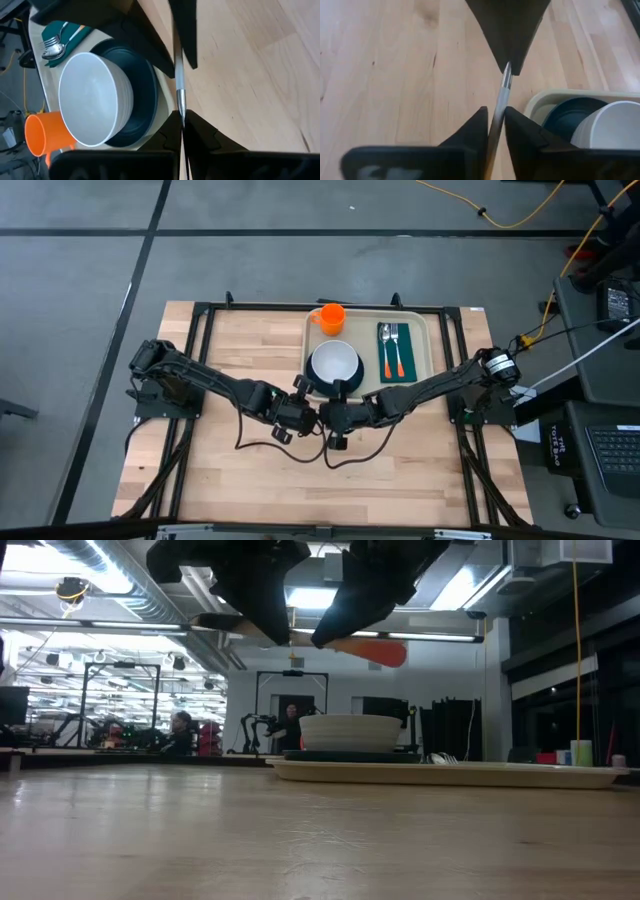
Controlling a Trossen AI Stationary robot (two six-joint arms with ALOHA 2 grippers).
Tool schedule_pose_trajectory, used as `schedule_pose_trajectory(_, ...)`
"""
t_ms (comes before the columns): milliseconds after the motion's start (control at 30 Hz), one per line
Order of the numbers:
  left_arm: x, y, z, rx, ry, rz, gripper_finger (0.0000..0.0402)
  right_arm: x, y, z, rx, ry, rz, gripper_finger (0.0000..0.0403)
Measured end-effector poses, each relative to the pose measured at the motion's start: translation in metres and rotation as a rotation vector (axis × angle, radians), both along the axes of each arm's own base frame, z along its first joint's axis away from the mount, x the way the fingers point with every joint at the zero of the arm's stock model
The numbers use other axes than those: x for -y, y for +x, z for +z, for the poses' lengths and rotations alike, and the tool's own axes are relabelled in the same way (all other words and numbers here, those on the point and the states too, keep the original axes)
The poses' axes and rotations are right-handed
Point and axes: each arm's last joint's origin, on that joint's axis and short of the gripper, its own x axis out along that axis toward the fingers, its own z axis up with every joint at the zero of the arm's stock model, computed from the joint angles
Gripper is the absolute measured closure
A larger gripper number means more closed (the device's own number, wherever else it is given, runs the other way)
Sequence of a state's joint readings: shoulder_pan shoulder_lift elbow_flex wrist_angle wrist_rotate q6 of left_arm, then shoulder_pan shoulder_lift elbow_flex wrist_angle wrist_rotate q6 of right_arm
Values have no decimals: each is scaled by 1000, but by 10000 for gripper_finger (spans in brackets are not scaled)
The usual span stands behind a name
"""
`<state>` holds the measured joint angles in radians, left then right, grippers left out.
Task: Set up tray
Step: Put the orange knife to the right of the orange fork on the serving tray
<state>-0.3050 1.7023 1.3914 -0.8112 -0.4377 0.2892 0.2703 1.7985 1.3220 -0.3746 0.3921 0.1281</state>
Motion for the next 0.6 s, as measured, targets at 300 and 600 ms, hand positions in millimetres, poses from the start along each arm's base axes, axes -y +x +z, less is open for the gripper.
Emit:
schedule_pose_trajectory(300,2,0,0,13,-16,7,398,1,-2,-1,-17,2,-30,379)
schedule_pose_trajectory(600,5,1,1,30,-19,-3,387,2,-2,-3,-37,8,-20,381)
